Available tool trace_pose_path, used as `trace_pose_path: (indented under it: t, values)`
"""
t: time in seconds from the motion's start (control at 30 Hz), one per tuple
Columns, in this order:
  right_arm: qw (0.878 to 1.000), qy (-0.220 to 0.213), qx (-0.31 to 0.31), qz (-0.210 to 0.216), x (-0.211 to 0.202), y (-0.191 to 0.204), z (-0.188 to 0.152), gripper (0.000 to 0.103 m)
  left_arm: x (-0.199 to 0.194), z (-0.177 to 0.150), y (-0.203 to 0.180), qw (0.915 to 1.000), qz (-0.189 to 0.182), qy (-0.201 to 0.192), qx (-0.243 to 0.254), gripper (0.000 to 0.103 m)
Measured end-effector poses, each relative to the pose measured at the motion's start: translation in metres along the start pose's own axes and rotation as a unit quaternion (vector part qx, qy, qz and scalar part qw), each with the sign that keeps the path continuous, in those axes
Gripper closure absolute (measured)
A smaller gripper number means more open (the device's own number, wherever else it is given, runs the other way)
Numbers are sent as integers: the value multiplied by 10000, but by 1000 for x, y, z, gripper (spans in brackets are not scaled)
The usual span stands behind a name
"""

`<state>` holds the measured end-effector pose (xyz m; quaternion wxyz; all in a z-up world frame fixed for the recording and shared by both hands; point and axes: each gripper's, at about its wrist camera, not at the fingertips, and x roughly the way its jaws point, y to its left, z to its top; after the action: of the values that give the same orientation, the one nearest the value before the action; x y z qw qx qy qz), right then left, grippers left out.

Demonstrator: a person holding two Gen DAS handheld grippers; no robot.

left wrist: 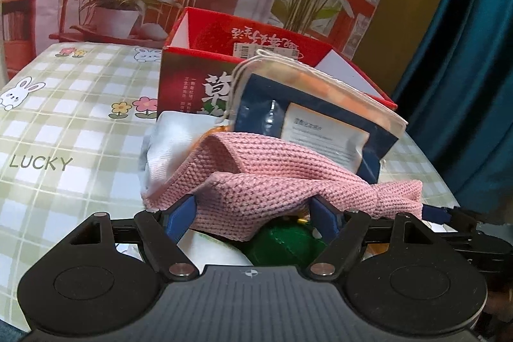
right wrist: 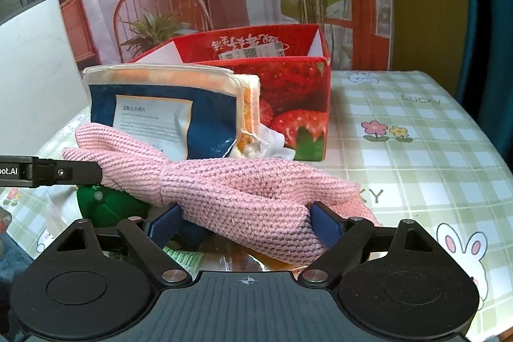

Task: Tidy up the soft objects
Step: 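Lift the pink towel with the right tool and carry it over the red box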

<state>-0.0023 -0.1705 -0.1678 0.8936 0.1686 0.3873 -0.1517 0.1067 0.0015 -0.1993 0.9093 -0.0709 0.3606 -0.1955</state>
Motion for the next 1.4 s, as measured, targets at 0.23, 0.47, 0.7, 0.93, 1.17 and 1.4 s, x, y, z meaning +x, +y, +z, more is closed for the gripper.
trace_pose_path:
  t: [0.23, 0.47, 0.7, 0.93, 1.17, 1.4]
  values:
    - [9999, -15, 55, 137, 1, -2, -1, 31, 4, 0, -3, 9998, -39, -9, 183, 57]
    - [9993, -70, -29, 370, -2, 2, 1, 58, 0, -1, -5, 9994, -34, -90, 336, 74]
    - [9973, -458, -59, 566, -21, 6, 8, 75, -29, 3, -13, 9967, 60, -650, 489, 80]
    - [9911, -1068, -150, 776, -48, 8, 23, 77, -54, 17, -24, 9914, 82, -1142, 641, 80]
    - [9845, -1414, -321, 982, -63, 8, 56, 78, -69, 52, -17, 9912, -272, -1264, 279, 80]
    - [9784, -1659, -358, 1180, -68, 7, 93, 78, -70, 88, -17, 9893, -461, -1377, 144, 80]
